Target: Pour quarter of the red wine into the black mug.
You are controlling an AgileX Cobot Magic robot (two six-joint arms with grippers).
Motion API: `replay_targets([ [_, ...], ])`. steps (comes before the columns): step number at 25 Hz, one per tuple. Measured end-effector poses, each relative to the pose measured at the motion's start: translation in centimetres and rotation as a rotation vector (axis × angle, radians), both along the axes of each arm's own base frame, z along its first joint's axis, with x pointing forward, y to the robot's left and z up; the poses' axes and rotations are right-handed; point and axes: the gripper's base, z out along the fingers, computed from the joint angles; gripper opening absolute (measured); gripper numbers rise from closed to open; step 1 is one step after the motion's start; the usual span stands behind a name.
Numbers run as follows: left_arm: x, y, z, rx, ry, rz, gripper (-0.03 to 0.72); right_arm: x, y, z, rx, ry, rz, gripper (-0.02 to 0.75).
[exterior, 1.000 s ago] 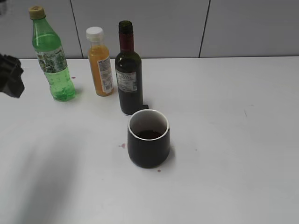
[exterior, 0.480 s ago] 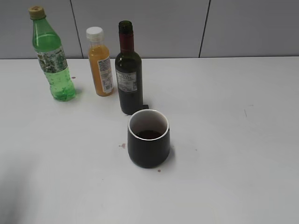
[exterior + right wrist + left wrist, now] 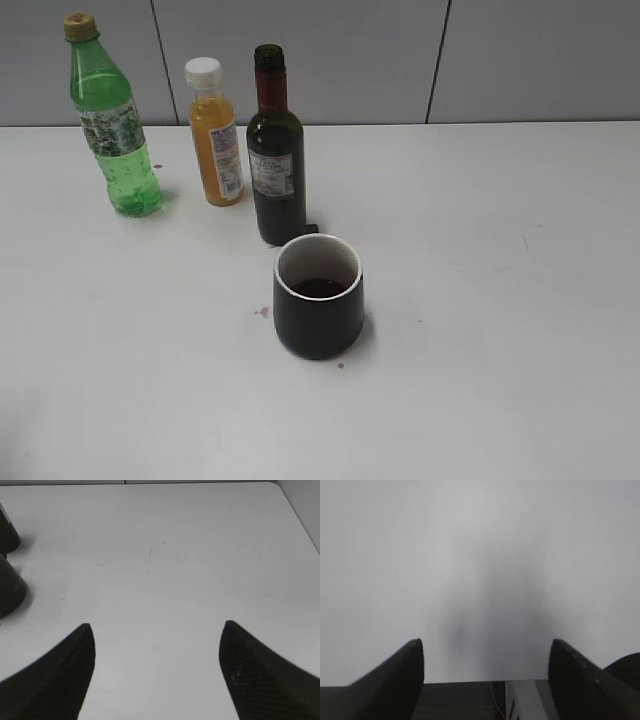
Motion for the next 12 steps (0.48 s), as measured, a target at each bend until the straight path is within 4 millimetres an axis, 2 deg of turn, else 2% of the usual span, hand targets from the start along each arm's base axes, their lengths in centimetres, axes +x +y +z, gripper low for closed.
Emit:
replay_targets([
  [8, -3.3, 0.1, 1.5, -0.004, -0.089, -0.006, 0.580, 0.0, 0.0, 0.0, 0.000, 0.000, 0.000, 0.586],
  [12, -4.8, 0.1, 2.6, -0.003, -0.195, -0.006, 0.580, 0.0, 0.0, 0.0, 0.000, 0.000, 0.000, 0.586],
])
